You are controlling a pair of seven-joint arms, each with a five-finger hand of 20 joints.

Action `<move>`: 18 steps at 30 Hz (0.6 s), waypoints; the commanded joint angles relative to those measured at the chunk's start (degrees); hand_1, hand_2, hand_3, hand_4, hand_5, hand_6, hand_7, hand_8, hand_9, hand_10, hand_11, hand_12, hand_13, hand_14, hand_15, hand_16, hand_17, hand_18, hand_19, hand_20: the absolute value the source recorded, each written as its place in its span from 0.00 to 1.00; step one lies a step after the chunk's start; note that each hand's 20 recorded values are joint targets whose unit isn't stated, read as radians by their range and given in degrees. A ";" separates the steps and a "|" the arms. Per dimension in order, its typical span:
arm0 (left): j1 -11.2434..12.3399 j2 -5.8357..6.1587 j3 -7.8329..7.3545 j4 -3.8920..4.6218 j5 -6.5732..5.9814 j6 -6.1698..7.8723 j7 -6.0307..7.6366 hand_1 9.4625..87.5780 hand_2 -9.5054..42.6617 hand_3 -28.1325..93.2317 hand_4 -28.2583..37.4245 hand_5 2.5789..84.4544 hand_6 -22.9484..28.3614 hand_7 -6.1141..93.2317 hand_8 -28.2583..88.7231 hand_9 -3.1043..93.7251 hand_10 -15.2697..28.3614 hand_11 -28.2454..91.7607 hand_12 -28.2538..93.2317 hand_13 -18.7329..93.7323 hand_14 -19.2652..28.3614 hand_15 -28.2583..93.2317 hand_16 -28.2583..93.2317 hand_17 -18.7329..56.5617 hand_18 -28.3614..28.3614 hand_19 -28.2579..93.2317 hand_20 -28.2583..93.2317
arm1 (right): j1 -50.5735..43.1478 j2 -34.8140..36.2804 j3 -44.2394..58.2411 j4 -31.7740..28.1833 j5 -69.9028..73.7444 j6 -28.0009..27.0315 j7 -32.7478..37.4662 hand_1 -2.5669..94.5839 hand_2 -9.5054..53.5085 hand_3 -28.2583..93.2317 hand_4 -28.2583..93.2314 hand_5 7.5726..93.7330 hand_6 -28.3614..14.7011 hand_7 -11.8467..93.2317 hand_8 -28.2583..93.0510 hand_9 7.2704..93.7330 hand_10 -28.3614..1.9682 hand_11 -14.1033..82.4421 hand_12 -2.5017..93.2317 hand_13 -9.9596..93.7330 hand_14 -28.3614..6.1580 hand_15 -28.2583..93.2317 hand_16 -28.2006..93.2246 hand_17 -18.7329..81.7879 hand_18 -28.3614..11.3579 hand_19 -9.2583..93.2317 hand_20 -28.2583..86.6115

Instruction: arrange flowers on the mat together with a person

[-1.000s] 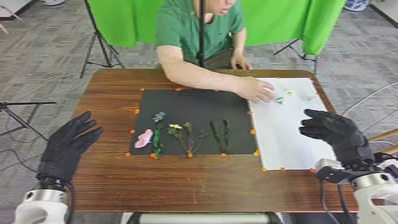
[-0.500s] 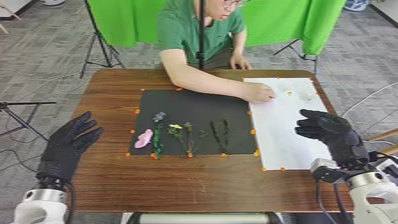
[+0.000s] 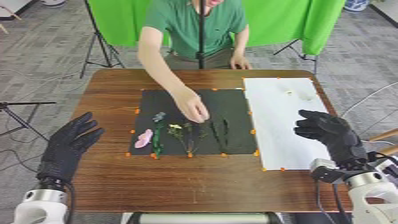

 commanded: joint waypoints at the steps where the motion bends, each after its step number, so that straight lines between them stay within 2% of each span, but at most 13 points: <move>1: 0.86 -1.06 0.06 0.09 0.12 0.19 -0.73 0.24 0.27 0.80 0.04 0.47 0.54 0.23 0.17 0.39 0.68 0.47 0.35 0.45 0.78 0.52 0.22 0.21 0.91 0.65 0.27 | 0.05 -0.33 0.17 0.07 -0.43 0.54 0.09 0.24 0.25 0.95 0.04 0.53 0.58 0.32 0.13 0.54 0.43 0.39 0.29 0.54 0.44 0.56 0.41 0.34 0.20 0.62 0.49; 4: 0.78 -0.59 -0.20 0.04 0.31 0.29 -0.55 0.24 0.27 0.80 0.04 0.47 0.54 0.23 0.17 0.39 0.68 0.47 0.35 0.45 0.78 0.52 0.22 0.21 0.91 0.65 0.27 | 0.63 -0.12 -0.13 0.33 -0.29 0.69 -0.09 0.24 0.25 0.95 0.04 0.53 0.58 0.32 0.13 0.54 0.42 0.39 0.29 0.54 0.44 0.56 0.41 0.34 0.20 0.62 0.49; 8: 1.66 -1.02 -0.26 -0.21 0.01 0.48 -0.35 0.24 0.27 0.80 0.04 0.47 0.54 0.23 0.17 0.39 0.68 0.47 0.35 0.45 0.78 0.52 0.22 0.21 0.91 0.65 0.27 | 0.77 -0.72 -0.25 0.46 -0.79 -0.70 0.38 0.24 0.25 0.95 0.04 0.53 0.58 0.32 0.13 0.54 0.42 0.39 0.29 0.54 0.44 0.56 0.41 0.34 0.20 0.62 0.49; 12: 0.32 -0.68 0.39 0.23 0.26 -0.06 -0.54 0.24 0.27 0.80 0.04 0.47 0.54 0.23 0.17 0.39 0.68 0.47 0.35 0.45 0.78 0.52 0.22 0.21 0.91 0.65 0.27 | 0.07 -0.21 0.16 0.09 -0.40 0.24 0.23 0.24 0.25 0.95 0.04 0.53 0.58 0.32 0.13 0.54 0.43 0.39 0.28 0.54 0.44 0.56 0.41 0.34 0.20 0.62 0.49; 14: 0.86 -0.41 -0.06 -0.01 0.16 0.16 -0.31 0.24 0.27 0.80 0.04 0.47 0.54 0.23 0.17 0.39 0.68 0.47 0.35 0.45 0.78 0.52 0.22 0.21 0.91 0.65 0.27 | 0.57 -0.33 -0.13 0.27 -0.77 -0.13 0.22 0.24 0.25 0.95 0.04 0.53 0.58 0.32 0.13 0.54 0.43 0.39 0.28 0.54 0.44 0.56 0.41 0.34 0.20 0.62 0.49; 16: 1.27 -0.72 -0.18 -0.08 -0.07 0.53 -0.44 0.24 0.27 0.80 0.04 0.47 0.54 0.23 0.17 0.39 0.68 0.47 0.35 0.45 0.78 0.52 0.22 0.21 0.91 0.65 0.27 | 0.79 -0.43 -0.50 0.40 -0.80 0.11 0.38 0.24 0.25 0.95 0.04 0.53 0.58 0.32 0.13 0.54 0.43 0.39 0.28 0.54 0.44 0.56 0.41 0.34 0.20 0.62 0.49; 18: 1.74 -0.92 -0.32 -0.19 -0.04 0.27 -0.55 0.24 0.27 0.80 0.04 0.47 0.54 0.23 0.17 0.39 0.68 0.47 0.35 0.45 0.78 0.52 0.22 0.21 0.91 0.65 0.27 | 0.65 -0.09 -0.48 0.41 -0.74 -0.15 0.30 0.24 0.25 0.95 0.04 0.53 0.58 0.32 0.13 0.54 0.42 0.39 0.29 0.54 0.44 0.56 0.41 0.34 0.20 0.62 0.49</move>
